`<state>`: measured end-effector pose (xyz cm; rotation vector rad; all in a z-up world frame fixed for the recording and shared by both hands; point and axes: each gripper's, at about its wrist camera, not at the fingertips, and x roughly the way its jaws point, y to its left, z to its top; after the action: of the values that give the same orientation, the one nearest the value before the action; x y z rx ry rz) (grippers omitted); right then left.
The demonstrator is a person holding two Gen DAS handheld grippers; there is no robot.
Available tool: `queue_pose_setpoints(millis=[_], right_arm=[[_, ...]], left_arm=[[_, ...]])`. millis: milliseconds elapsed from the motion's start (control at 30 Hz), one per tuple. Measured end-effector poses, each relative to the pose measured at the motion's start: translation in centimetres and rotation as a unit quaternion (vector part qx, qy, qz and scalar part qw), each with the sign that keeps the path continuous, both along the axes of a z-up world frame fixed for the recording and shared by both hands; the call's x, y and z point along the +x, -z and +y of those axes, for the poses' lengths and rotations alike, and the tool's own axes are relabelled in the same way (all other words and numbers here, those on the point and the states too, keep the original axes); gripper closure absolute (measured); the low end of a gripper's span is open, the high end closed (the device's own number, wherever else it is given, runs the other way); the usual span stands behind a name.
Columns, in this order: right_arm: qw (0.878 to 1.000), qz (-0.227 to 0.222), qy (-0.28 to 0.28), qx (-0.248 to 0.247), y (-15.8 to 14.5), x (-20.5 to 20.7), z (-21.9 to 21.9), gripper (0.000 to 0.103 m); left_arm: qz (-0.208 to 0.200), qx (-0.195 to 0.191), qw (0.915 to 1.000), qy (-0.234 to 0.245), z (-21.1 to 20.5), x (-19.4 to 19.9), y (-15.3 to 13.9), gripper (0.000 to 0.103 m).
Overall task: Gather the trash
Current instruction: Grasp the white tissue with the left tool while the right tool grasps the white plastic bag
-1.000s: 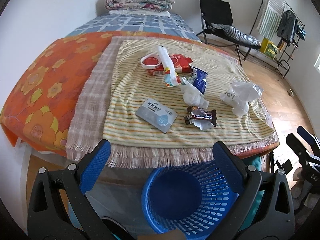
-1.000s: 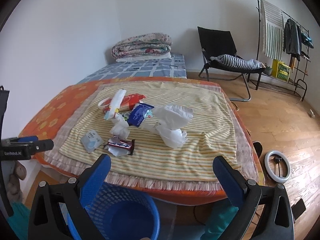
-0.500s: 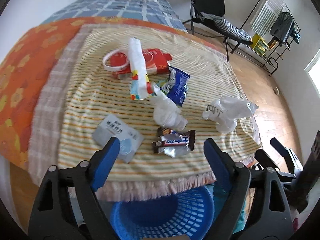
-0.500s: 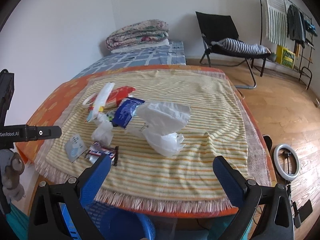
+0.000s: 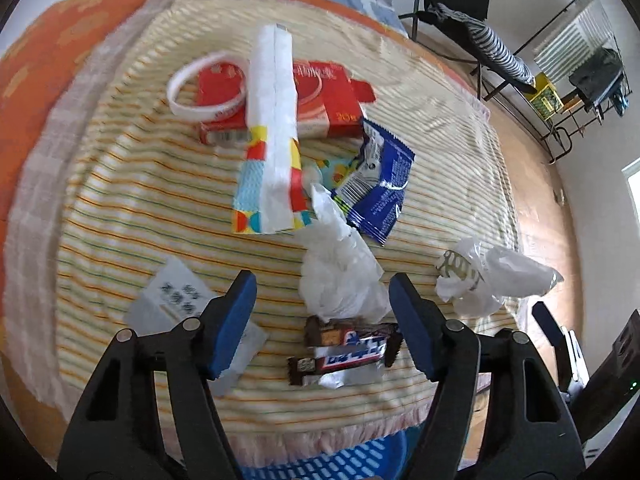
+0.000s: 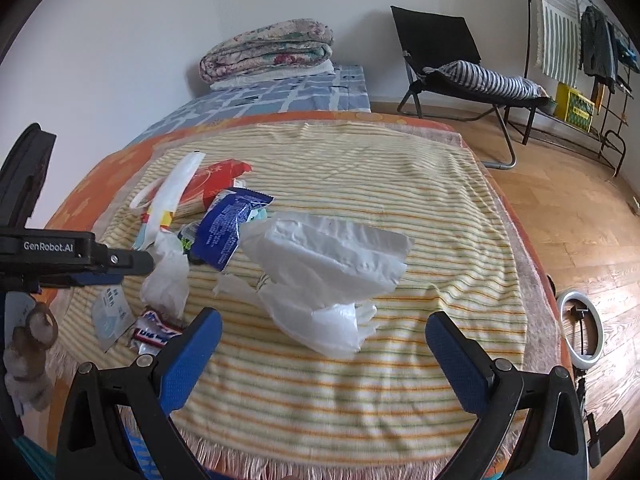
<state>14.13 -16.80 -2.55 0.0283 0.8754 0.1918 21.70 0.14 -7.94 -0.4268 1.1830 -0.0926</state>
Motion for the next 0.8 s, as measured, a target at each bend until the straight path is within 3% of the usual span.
queue_pose_setpoints(millis=[167, 333, 567, 767, 800], right_arm=[[1.0, 0.006, 0.003, -0.004, 0.8, 1.0, 0.0, 0.0], [1.0, 0.016, 0.005, -0.006, 1.7, 2.0, -0.2, 0.001], [1.0, 0.027, -0.005, 0.004, 2.2, 3.0, -0.5, 0.007], [0.998, 0.047, -0.025, 0.028, 2.3, 3.4, 0.1, 0.034], [0.998, 0.043, -0.025, 0.026, 2.1, 3.3, 0.2, 0.043]], left_arm=[[0.016, -0.001, 0.9999, 0.007, -1.0, 0.9, 1.2, 0.042], [0.021, 0.007, 0.9996, 0.014, -1.7, 1.4, 2.0, 0.063], [0.005, 0.013, 0.9998, 0.013, -1.6, 1.3, 1.5, 0.072], [-0.009, 0.014, 0.9998, 0.013, -1.3, 1.1, 0.4, 0.073], [-0.012, 0.014, 0.9998, 0.012, -1.2, 0.9, 0.2, 0.073]])
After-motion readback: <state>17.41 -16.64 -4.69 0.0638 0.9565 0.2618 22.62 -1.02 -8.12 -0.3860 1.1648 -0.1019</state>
